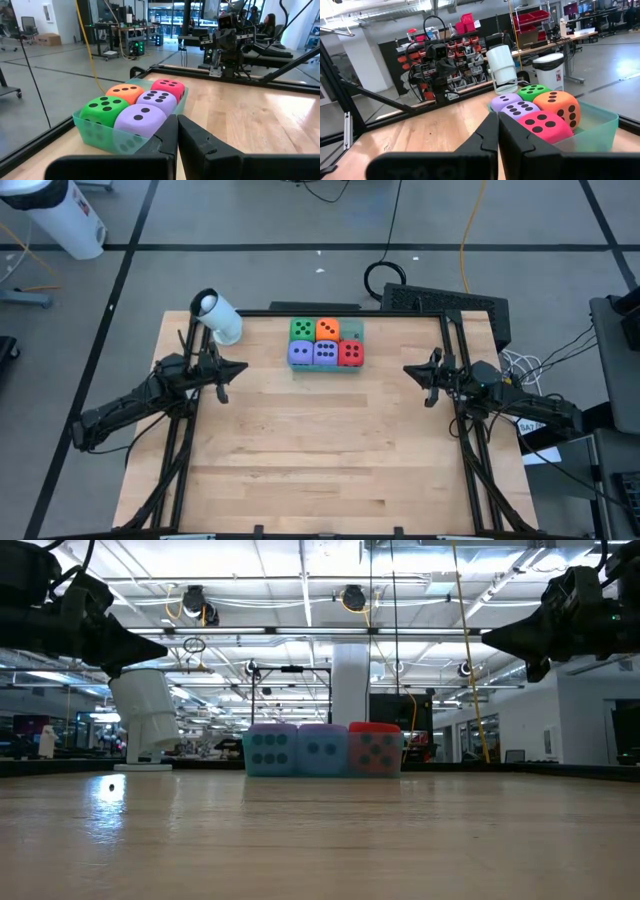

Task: Pick & Place Dice
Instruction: Return to Home Position

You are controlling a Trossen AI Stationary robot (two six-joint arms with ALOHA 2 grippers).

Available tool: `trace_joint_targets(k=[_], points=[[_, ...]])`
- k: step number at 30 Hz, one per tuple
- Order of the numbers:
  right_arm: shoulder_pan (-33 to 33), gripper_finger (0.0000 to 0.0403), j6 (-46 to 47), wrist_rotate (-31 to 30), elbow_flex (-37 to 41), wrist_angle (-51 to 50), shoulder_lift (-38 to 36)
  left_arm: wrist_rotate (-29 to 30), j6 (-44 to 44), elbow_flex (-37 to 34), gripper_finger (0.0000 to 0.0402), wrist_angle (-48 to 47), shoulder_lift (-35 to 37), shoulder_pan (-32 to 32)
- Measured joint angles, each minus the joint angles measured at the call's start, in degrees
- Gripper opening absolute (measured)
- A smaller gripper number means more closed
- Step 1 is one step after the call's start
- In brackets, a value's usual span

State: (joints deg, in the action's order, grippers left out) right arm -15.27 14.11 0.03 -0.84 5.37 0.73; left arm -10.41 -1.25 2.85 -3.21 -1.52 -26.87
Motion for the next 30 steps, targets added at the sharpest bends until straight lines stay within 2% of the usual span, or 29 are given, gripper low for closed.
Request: trace_joint_targets(k=[10,20,30], points=[[0.0,0.0,0.0,0.0,0.0,0.0,0.0,0.0,0.0,0.0,0.0003,0.0,0.0,0.0],[0.0,0.0,0.0,0.0,0.0,0.0,0.0,0.0,-0.1,0.0,0.0026,0.0,0.0,0.0],[0.0,0.0,0.0,0.0,0.0,0.0,0.0,0.0,-0.1,0.0,0.0005,0.0,0.0,0.0]])
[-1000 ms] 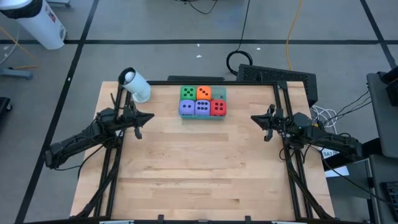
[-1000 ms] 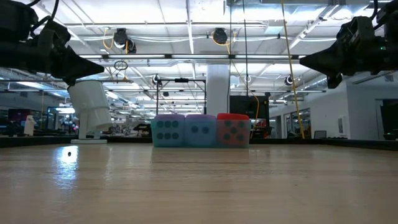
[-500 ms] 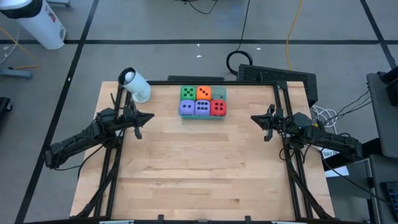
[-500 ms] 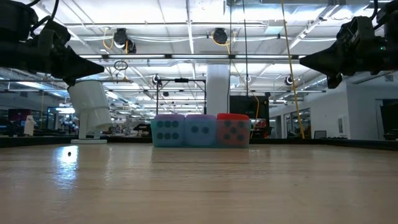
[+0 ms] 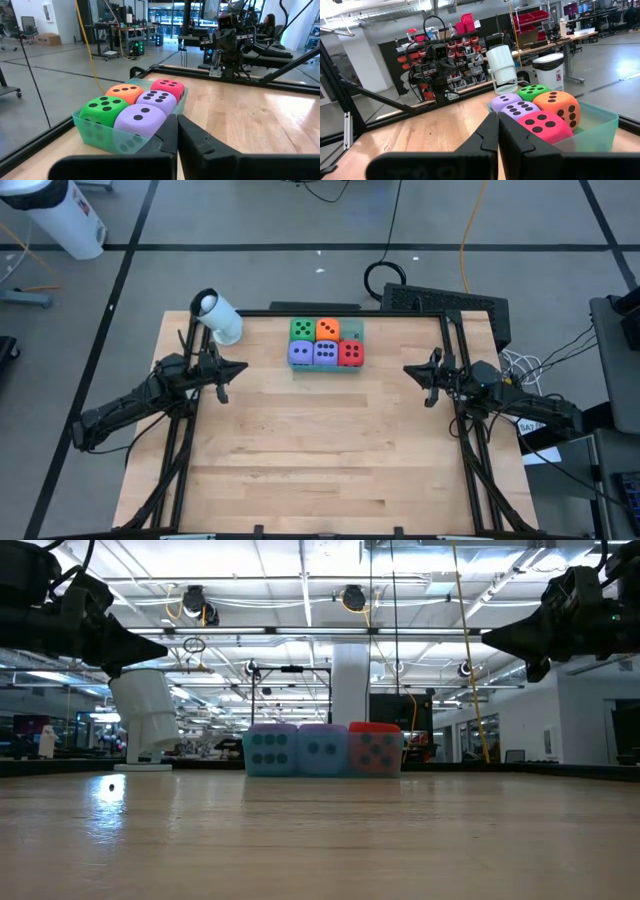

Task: Pick & Place Dice
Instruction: Return to Home Position

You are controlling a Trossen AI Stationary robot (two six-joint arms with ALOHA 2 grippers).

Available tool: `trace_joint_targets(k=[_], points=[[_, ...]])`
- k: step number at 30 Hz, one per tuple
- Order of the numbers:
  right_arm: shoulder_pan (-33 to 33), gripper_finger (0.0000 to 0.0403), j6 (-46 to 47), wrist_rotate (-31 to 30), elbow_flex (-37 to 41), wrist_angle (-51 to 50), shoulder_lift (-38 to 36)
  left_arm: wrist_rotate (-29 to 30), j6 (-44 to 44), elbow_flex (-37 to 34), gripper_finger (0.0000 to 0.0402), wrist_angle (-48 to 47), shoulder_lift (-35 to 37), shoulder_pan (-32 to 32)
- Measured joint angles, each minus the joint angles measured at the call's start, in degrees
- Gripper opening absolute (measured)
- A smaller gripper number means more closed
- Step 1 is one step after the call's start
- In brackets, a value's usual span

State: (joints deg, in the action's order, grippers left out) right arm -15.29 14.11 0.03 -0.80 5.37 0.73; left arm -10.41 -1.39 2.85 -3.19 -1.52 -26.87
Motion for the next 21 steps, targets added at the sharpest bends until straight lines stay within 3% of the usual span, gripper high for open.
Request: trace_joint_targets(k=[11,21], points=[[0.0,0.0,0.0,0.0,0.0,0.0,0.0,0.0,0.0,0.0,0.0026,0.0,0.0,0.0],[0.0,0.0,0.0,0.0,0.0,0.0,0.0,0.0,0.0,0.0,0.0008,0.0,0.0,0.0]])
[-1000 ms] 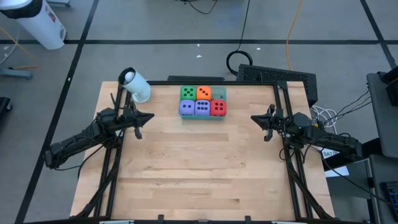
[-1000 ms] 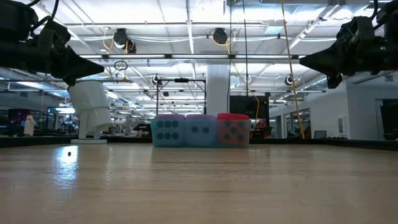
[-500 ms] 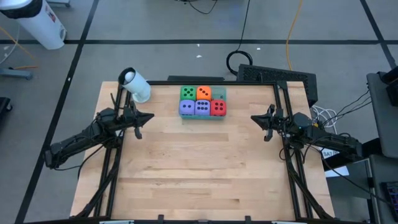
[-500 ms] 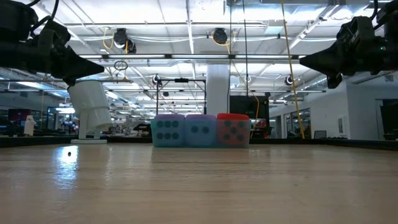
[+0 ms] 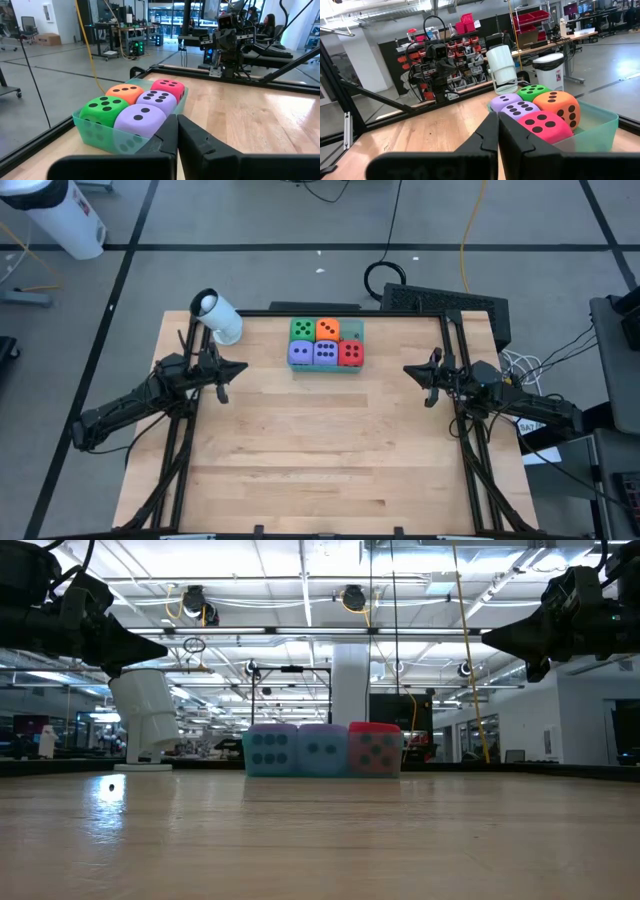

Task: Pick & Place Dice
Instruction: Return to Home Position

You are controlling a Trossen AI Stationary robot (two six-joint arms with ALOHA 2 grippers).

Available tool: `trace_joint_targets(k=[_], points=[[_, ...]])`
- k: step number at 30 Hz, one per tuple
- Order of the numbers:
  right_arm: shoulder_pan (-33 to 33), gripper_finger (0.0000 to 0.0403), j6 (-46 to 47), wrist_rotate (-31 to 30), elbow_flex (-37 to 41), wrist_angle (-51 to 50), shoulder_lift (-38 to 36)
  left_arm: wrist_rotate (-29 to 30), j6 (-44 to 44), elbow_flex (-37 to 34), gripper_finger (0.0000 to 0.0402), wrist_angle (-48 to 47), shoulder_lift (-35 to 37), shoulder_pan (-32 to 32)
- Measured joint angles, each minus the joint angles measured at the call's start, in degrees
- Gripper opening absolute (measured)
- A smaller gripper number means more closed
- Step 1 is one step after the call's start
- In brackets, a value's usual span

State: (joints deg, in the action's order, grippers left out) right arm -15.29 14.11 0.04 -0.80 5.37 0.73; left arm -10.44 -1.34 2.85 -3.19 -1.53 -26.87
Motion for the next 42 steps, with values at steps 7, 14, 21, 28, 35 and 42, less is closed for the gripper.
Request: trace_joint_targets(k=[7,14,21,28,35,42], points=[[0.0,0.0,0.0,0.0,0.0,0.0,0.0,0.0,0.0,0.0,0.0009,0.0,0.0,0.0],[0.0,0.0,0.0,0.0,0.0,0.0,0.0,0.0,0.0,0.0,0.0026,0.0,0.0,0.0],[0.0,0.0,0.0,0.0,0.0,0.0,0.0,0.0,0.0,0.0,0.0011,0.0,0.0,0.0],[0.0,0.0,0.0,0.0,0.0,0.0,0.0,0.0,0.0,0.0,0.0005,0.0,0.0,0.0],[0.0,0.0,0.0,0.0,0.0,0.0,0.0,0.0,0.0,0.0,0.0027,0.0,0.0,0.0],[0.0,0.0,0.0,0.0,0.0,0.0,0.0,0.0,0.0,0.0,0.0014,0.0,0.0,0.0]])
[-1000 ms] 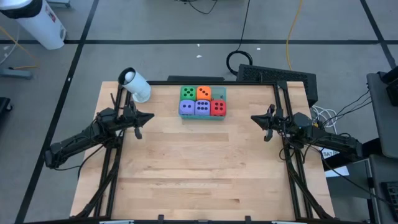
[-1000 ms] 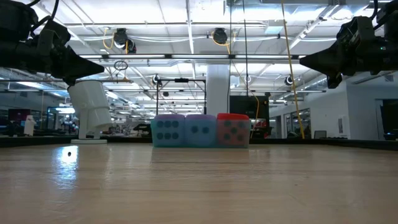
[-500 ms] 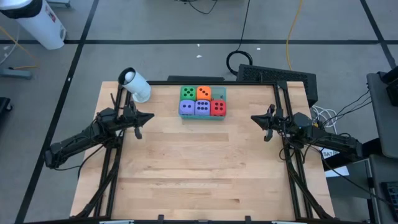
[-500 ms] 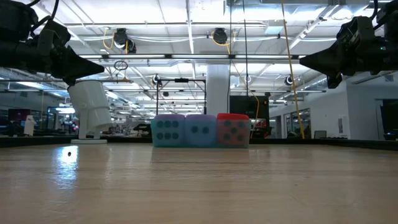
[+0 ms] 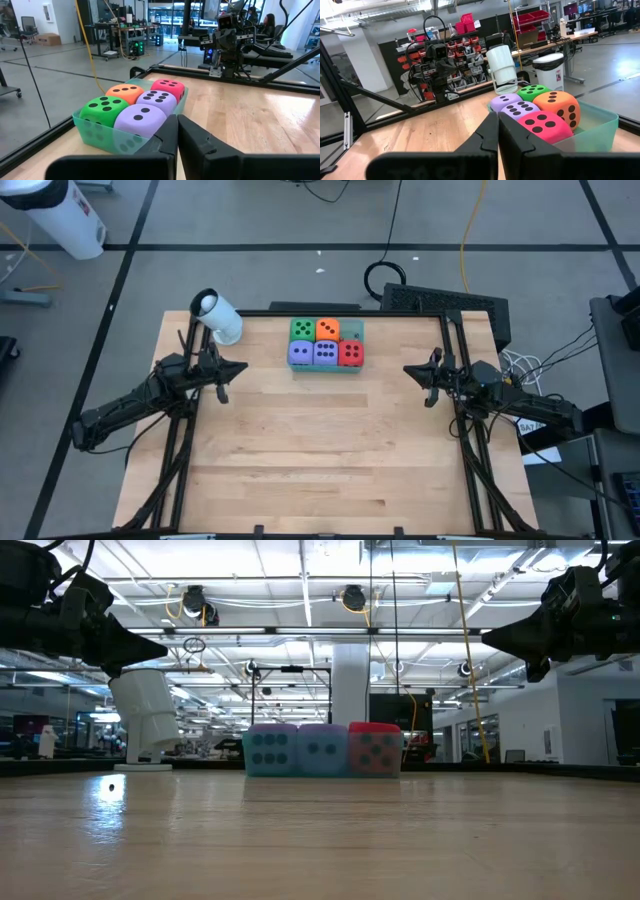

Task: Pick & Place Dice
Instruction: Return to Home Position

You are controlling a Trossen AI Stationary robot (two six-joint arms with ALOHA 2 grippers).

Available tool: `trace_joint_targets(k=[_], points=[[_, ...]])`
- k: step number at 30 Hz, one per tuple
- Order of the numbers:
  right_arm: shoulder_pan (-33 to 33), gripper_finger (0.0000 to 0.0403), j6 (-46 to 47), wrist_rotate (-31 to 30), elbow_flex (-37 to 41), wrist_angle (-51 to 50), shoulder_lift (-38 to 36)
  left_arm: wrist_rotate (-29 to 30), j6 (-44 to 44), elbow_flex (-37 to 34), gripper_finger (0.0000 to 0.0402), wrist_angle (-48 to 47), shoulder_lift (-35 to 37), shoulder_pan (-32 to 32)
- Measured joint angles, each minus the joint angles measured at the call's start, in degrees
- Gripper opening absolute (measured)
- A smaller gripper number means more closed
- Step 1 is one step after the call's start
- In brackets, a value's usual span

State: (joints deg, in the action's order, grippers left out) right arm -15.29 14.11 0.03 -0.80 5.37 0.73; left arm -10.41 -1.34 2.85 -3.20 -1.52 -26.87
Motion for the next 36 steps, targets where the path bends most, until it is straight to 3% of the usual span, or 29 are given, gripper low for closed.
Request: trace_joint_targets(k=[7,16,29,36], points=[[0.0,0.0,0.0,0.0,0.0,0.0,0.0,0.0,0.0,0.0,0.0003,0.0,0.0,0.0],[0.0,0.0,0.0,0.0,0.0,0.0,0.0,0.0,0.0,0.0,0.0027,0.0,0.0,0.0],[0.0,0.0,0.0,0.0,0.0,0.0,0.0,0.0,0.0,0.0,0.0003,0.0,0.0,0.0],[0.0,0.0,0.0,0.0,0.0,0.0,0.0,0.0,0.0,0.0,0.0026,0.0,0.0,0.0]])
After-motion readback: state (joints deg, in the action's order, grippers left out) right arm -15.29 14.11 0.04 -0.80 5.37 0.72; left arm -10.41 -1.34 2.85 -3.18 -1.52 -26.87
